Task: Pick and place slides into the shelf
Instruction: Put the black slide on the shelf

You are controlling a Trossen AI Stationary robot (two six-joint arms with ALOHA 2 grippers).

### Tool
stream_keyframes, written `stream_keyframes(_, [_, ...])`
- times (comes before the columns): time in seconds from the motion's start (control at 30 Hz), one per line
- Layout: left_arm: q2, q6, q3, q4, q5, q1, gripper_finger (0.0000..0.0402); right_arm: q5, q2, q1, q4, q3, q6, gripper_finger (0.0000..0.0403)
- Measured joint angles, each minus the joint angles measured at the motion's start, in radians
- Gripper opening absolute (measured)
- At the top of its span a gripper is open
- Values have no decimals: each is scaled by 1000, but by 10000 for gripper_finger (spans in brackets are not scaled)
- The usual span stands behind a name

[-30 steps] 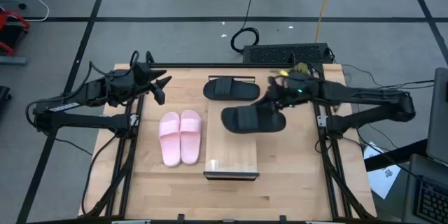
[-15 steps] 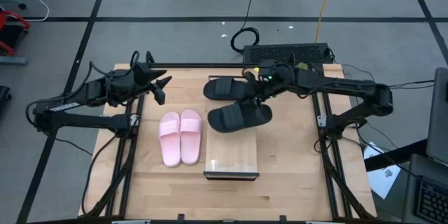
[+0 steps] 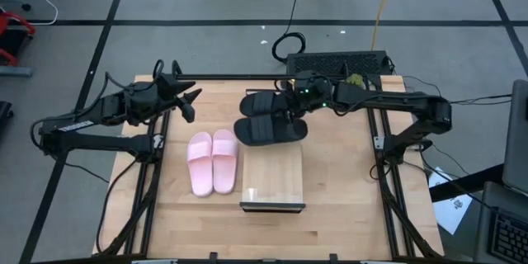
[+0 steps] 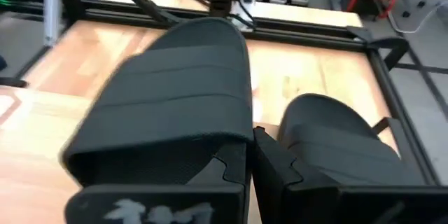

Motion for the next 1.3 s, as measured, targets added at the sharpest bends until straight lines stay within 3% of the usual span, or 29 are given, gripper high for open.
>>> stream_keyframes(0.27, [0, 0, 0, 0, -13, 0, 157, 5, 27, -4, -32, 0, -19, 0])
stream_keyframes(0.53, [0, 0, 0, 0, -19, 0, 157, 79, 34, -10, -27, 0, -50, 0])
stream_keyframes(1.3, [0, 18, 0, 1, -19, 0, 157, 46, 61, 6, -65, -1, -12, 0])
